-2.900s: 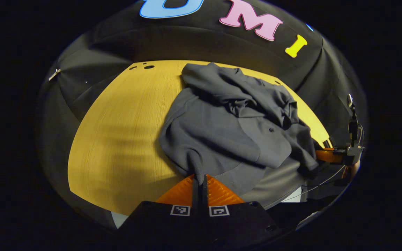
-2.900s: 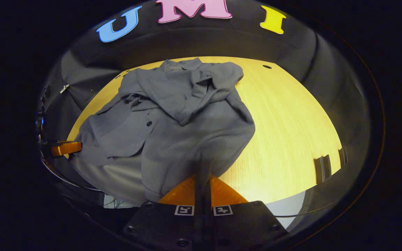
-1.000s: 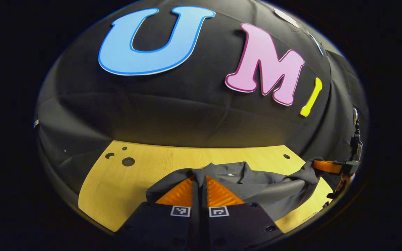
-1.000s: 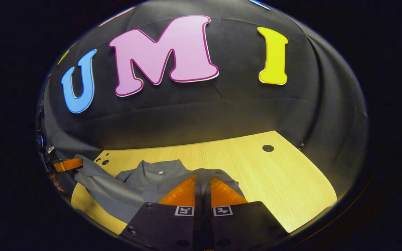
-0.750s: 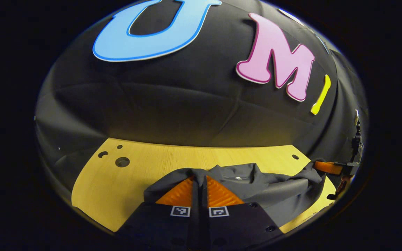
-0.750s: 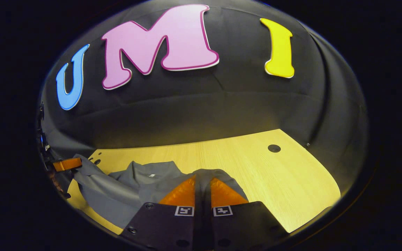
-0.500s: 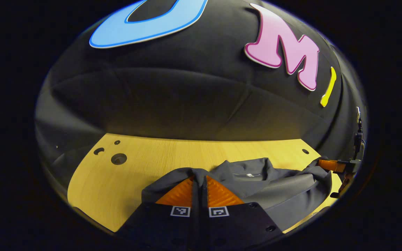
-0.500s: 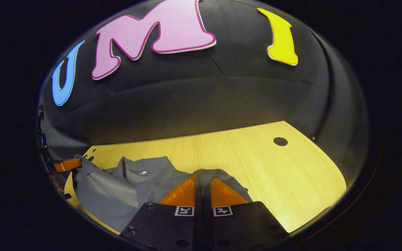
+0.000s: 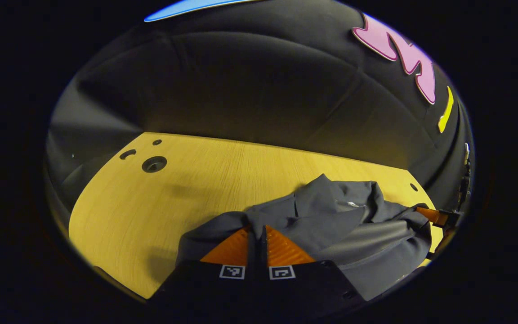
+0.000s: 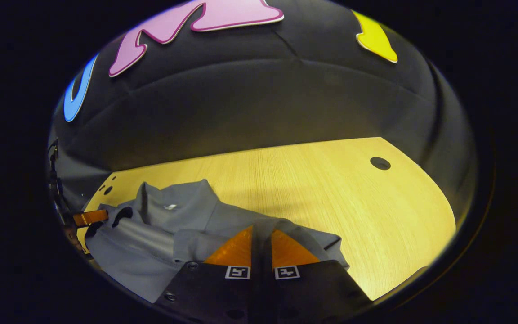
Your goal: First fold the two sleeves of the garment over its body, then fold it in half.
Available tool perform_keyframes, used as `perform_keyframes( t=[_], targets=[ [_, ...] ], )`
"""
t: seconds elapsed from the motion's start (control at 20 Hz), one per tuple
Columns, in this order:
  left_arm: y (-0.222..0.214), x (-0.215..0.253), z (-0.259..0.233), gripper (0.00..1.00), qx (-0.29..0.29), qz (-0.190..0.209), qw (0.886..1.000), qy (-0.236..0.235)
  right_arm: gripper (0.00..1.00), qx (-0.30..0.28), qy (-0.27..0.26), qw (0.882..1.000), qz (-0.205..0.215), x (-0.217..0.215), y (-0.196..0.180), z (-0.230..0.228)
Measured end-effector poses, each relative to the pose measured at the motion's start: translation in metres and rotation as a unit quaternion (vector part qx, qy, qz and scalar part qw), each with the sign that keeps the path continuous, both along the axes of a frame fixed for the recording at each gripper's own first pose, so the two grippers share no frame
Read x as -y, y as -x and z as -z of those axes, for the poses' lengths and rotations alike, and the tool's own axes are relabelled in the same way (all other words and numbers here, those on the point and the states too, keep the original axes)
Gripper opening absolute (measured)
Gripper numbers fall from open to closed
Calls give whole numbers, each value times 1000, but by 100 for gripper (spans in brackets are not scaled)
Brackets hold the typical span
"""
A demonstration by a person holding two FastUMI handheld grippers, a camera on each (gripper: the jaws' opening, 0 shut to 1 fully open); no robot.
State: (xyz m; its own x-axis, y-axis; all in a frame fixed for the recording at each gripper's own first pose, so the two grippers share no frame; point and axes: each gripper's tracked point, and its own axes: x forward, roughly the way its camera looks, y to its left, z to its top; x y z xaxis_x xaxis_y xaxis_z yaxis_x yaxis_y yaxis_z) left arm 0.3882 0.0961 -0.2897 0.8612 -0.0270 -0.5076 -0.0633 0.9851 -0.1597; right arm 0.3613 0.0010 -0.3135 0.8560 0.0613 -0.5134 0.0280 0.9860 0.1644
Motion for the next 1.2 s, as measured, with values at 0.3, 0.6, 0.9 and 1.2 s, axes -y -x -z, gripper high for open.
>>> perform_keyframes(
  t=[0.3, 0.6, 0.9, 1.2],
  targets=[
    [1, 4, 4, 8, -3, 0, 1000, -19, 17, -24, -19, 999, 7, 2, 3, 9],
    [26, 1, -2, 59, -29, -15, 999, -23, 51, -24, -30, 999, 1, 2, 22, -6],
    [60, 18, -44, 86, 5, 3, 1000, -11, 84, 8, -38, 999, -7, -2, 57, -56],
    [116, 39, -105, 90, 53, 38, 998, -19, 84, 47, -26, 998, -34, -15, 112, -113]
  ],
)
